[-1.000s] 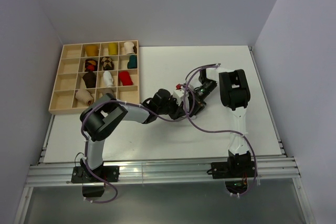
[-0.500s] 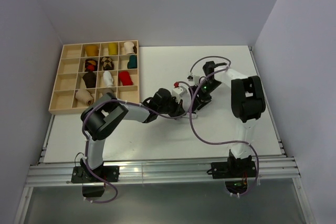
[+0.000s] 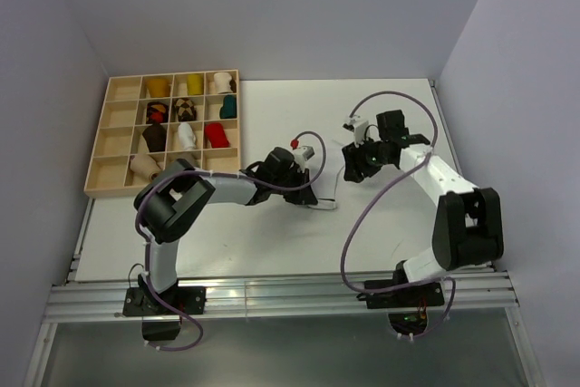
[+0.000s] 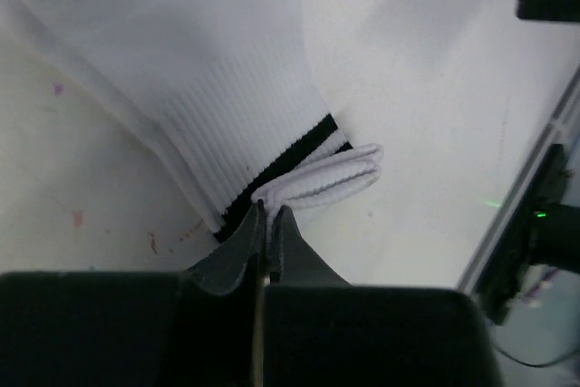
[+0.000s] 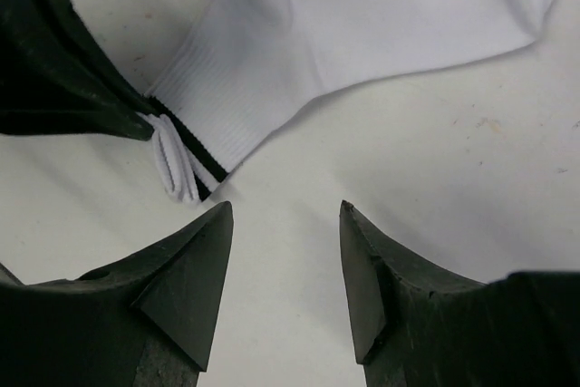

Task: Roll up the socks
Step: Roll the sock at the center of the board.

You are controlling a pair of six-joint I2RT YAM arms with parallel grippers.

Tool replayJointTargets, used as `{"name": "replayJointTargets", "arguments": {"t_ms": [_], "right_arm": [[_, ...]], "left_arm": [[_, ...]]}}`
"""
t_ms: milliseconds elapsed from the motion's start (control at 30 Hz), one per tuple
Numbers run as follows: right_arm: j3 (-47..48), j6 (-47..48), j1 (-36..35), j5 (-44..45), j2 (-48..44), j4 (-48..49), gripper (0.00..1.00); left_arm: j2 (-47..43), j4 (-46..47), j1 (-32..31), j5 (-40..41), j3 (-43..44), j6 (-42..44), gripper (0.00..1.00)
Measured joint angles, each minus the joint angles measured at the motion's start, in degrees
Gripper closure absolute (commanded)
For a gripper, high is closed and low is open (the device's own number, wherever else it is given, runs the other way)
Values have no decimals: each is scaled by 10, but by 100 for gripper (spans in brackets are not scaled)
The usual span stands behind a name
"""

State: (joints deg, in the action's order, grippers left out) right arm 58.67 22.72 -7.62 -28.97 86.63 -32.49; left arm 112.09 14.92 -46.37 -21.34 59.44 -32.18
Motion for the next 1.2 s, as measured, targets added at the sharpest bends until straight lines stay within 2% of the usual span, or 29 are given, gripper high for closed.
{"name": "replayJointTargets", "arguments": {"t_ms": [233, 500, 900, 1133, 1200], "right_arm": [[-132, 90, -29, -8, -135, 78, 40], [-272, 194, -160, 8, -242, 134, 42], [-346, 250, -299, 103, -260, 224, 42], [-367, 275, -337, 164, -240, 288, 42], [-368, 282, -344, 180, -226, 306, 46]], "left_arm": [[11, -39, 10, -72, 7, -117, 100], [34, -64, 20, -130, 20, -204, 100], [63, -99, 48, -200, 44, -231, 100], [70, -126, 53, -219, 56, -221, 100], [71, -132, 54, -223, 58, -216, 100]]}}
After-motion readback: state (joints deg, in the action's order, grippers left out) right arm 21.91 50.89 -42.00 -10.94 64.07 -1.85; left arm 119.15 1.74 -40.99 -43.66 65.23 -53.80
